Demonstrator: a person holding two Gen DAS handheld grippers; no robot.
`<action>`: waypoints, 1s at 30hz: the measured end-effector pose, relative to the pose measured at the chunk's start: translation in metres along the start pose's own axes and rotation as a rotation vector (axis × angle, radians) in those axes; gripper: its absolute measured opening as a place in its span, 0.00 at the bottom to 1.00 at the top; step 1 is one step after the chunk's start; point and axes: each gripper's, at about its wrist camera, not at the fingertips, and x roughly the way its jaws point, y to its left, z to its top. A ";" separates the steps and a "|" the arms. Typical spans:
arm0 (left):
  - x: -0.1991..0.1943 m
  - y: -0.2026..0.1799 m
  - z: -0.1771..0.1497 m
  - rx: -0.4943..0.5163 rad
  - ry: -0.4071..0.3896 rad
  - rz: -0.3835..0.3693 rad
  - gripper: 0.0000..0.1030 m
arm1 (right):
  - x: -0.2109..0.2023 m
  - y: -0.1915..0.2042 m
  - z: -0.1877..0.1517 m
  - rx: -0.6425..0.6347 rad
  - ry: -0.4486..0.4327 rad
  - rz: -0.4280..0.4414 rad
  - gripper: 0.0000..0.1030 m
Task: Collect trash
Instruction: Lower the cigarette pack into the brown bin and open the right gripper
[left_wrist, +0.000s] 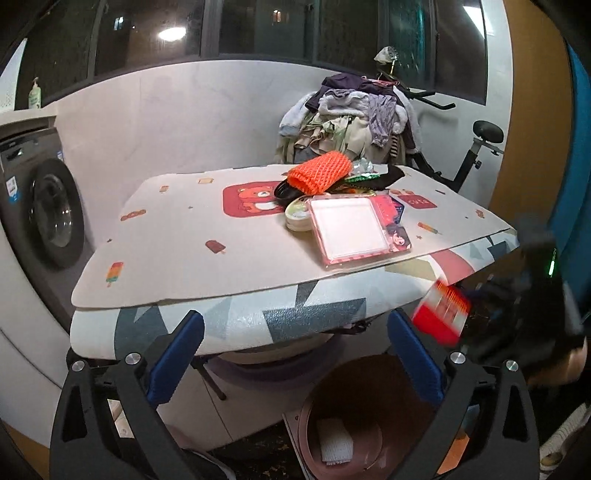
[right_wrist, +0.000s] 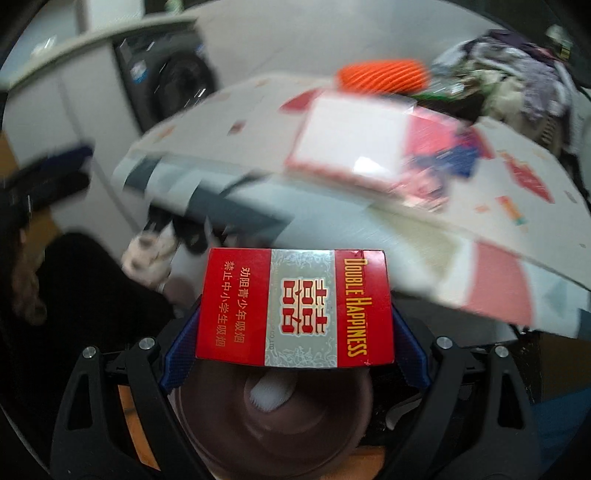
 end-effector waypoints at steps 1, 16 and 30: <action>0.002 0.000 -0.001 -0.001 0.010 -0.001 0.94 | 0.006 0.005 -0.003 -0.024 0.024 0.000 0.85; 0.014 0.015 -0.005 -0.076 0.064 -0.011 0.94 | 0.043 0.033 -0.009 -0.093 0.173 0.143 0.90; 0.018 0.014 -0.006 -0.078 0.076 -0.001 0.94 | 0.006 -0.001 0.002 0.020 0.003 0.041 0.94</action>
